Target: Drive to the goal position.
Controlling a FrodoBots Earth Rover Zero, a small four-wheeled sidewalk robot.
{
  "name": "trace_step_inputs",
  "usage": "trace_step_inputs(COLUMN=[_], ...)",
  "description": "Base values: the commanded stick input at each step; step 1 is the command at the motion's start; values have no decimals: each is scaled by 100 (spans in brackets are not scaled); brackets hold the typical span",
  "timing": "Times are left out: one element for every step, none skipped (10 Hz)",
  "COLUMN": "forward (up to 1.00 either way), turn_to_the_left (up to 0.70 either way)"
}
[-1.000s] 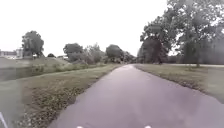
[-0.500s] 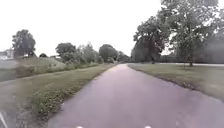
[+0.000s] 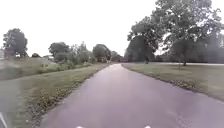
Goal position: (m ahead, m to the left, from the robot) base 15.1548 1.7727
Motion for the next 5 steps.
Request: trace_step_inputs(forward=[70, 70, 70, 70, 70], turn_to_the_left=[0, 0, 0, 0, 0])
